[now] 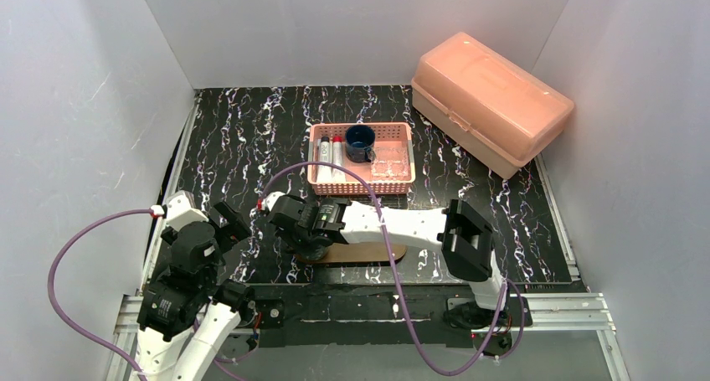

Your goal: Prepare toiletry sets of a toothbrush and toothpaste on the tray

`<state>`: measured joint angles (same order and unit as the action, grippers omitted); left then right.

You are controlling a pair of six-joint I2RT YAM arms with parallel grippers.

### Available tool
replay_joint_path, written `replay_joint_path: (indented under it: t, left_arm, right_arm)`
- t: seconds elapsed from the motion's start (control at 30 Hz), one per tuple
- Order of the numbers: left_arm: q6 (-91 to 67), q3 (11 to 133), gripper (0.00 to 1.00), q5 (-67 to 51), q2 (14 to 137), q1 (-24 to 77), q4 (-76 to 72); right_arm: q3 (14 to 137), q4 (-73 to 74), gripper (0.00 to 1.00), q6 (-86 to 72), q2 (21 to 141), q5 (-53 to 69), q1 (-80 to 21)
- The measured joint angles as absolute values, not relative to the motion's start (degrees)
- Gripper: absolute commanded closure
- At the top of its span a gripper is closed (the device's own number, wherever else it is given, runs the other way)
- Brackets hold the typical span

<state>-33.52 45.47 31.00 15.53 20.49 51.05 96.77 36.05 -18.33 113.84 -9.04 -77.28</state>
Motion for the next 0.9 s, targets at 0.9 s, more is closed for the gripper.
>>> replay_joint_path:
  t: [0.9]
  left_arm:
    - [-33.5,45.5,0.02,31.0,14.5,20.5,51.0]
  right_arm:
    - [99.7,35.9,0.88,-18.4,116.2,-9.0,-78.0]
